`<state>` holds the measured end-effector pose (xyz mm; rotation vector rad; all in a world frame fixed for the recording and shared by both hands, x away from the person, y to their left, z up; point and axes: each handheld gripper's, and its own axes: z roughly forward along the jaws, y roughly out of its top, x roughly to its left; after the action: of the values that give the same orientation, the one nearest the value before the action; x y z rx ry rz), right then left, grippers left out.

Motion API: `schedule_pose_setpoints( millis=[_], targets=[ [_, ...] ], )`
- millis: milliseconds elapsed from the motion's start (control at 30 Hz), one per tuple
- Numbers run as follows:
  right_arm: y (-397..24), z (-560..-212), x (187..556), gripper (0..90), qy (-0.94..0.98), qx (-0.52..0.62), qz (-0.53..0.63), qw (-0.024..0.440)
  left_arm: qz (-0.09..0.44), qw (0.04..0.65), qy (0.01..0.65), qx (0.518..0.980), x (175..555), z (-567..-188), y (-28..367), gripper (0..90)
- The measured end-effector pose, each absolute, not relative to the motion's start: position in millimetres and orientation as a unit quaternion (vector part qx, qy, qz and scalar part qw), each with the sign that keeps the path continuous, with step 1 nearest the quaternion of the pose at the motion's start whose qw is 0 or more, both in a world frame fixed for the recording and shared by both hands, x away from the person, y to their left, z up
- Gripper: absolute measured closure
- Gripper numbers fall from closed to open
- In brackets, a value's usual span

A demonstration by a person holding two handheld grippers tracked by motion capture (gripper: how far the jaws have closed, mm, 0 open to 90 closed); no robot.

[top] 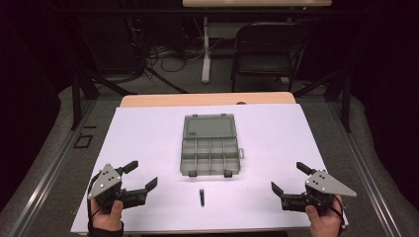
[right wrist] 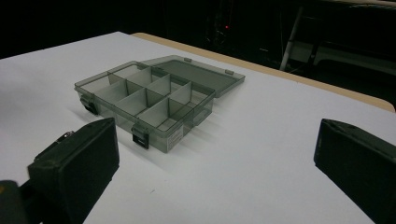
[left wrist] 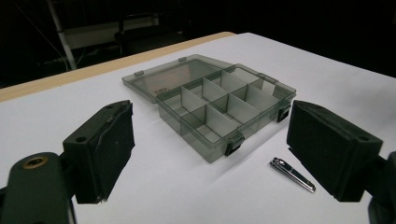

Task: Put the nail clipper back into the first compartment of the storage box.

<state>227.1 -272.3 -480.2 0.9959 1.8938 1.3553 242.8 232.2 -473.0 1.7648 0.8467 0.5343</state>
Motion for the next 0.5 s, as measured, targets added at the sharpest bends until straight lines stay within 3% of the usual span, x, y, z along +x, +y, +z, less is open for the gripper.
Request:
schedule_pose_setpoints(
  millis=[500],
  targets=[
    [-269.6,-483.0,227.6,0.4,0.721,0.369,0.505,0.296,0.223,0.511,0.361,0.747,246.5,-474.2,223.9,15.0]
  ],
)
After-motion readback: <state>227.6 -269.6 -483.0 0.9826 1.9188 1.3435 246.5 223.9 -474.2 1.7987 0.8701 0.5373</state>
